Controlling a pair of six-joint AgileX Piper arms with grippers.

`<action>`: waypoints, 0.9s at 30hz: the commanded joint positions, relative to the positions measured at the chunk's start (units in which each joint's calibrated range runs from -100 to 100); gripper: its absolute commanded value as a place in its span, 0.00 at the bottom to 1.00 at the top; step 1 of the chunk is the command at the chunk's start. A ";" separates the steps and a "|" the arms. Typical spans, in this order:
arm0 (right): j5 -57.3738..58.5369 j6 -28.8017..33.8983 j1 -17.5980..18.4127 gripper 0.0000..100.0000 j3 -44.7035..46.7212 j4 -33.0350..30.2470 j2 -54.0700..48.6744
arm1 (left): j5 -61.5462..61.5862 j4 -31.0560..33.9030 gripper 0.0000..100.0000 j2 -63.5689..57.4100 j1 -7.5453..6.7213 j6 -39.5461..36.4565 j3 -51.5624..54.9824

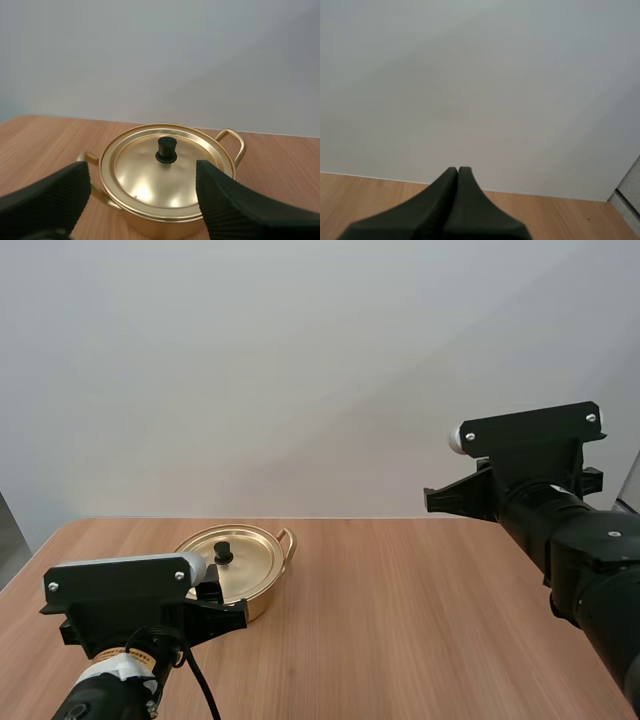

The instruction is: Open the pot, put the car inside, and close it

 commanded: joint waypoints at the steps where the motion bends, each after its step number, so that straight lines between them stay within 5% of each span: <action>1: -0.06 -0.05 -1.24 0.00 0.00 0.00 0.04 | -0.03 0.03 0.97 0.00 0.04 -0.04 0.09; 9: -0.06 -0.05 -2.22 0.00 0.00 0.00 0.04 | 0.99 0.32 0.90 0.00 0.04 -0.04 0.09; 11: -0.06 -0.05 -2.22 0.00 0.00 0.00 0.04 | 1.13 0.32 0.74 0.00 0.04 -0.04 0.09; 15: -0.06 -0.05 -2.22 0.00 0.00 0.00 0.04 | 1.13 0.32 0.00 0.00 0.04 -0.04 0.09; 27: -0.06 -0.05 -2.22 0.00 0.00 0.00 0.04 | 0.78 0.32 0.00 0.00 0.04 0.06 0.09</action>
